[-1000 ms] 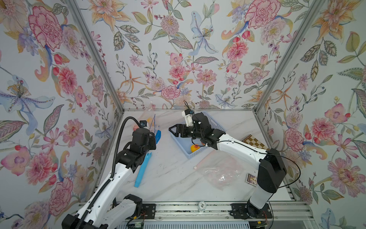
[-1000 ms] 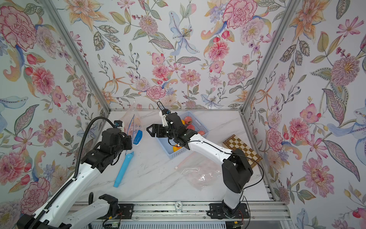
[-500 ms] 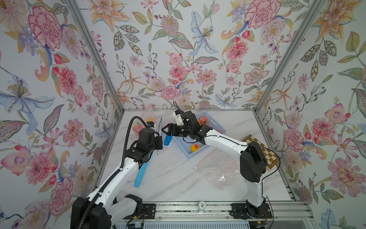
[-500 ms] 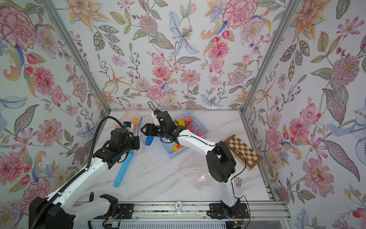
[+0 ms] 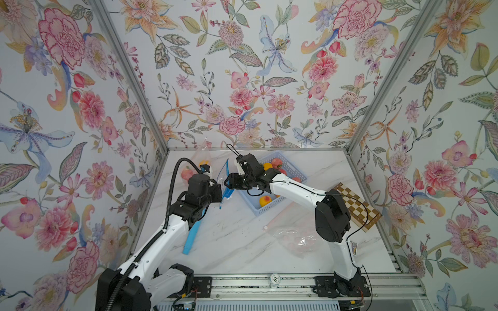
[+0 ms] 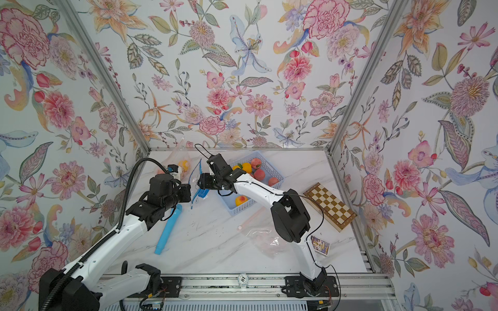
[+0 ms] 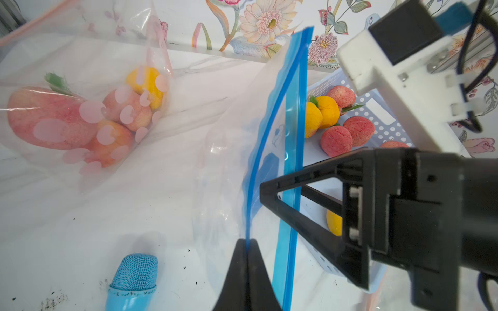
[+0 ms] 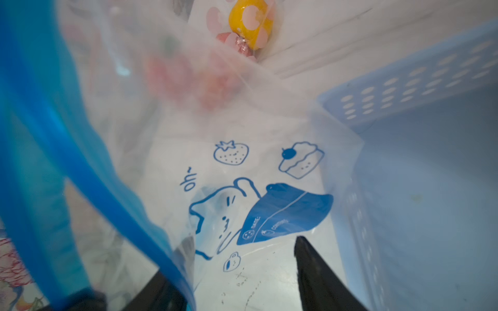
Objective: Place the peach in a zip-top bag and seal the zipper
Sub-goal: Open the zipper of the food storage bag at the center of the board.
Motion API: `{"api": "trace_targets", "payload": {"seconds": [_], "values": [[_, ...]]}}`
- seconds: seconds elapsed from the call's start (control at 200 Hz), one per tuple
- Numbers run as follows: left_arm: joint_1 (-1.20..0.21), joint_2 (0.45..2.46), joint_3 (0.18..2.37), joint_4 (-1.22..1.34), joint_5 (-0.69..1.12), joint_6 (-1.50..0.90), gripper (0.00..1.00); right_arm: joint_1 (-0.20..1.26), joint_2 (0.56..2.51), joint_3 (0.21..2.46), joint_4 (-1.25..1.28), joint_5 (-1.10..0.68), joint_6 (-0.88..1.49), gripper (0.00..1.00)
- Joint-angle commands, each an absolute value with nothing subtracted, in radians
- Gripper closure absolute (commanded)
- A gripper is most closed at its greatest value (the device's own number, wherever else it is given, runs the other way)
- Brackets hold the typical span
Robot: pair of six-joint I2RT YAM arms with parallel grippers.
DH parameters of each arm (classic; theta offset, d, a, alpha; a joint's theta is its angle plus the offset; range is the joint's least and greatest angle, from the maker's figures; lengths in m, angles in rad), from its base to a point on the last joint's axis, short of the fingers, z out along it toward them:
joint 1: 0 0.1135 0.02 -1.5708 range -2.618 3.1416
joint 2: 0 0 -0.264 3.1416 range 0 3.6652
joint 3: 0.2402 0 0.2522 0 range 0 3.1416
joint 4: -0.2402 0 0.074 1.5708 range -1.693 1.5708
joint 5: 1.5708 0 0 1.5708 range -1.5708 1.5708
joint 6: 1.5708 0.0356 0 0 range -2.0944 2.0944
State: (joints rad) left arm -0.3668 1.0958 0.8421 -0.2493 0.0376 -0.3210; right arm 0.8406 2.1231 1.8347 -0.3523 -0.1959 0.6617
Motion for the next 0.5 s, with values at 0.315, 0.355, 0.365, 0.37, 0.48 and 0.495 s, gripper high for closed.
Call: {"api": "trace_targets", "payload": {"seconds": [0.315, 0.355, 0.365, 0.37, 0.48, 0.495], "values": [[-0.394, 0.963, 0.792, -0.251, -0.124, -0.379, 1.0, 0.868, 2.192, 1.926, -0.447, -0.194, 0.603, 0.74], [-0.395, 0.959, 0.785, -0.247, -0.164, -0.392, 1.0, 0.875, 2.191, 1.934, -0.448, -0.207, 0.596, 0.76], [-0.394, 0.958, 0.783, -0.247, -0.173, -0.394, 1.0, 0.876, 2.191, 1.936, -0.448, -0.21, 0.596, 0.77], [-0.394, 0.959, 0.783, -0.246, -0.174, -0.396, 1.0, 0.877, 2.191, 1.937, -0.448, -0.211, 0.597, 0.77], [-0.396, 0.959, 0.774, -0.229, -0.244, -0.415, 1.0, 0.891, 2.18, 1.93, -0.444, -0.246, 0.594, 0.88], [-0.394, 0.961, 0.775, -0.226, -0.248, -0.415, 1.0, 0.893, 2.178, 1.926, -0.441, -0.247, 0.594, 0.9]]}}
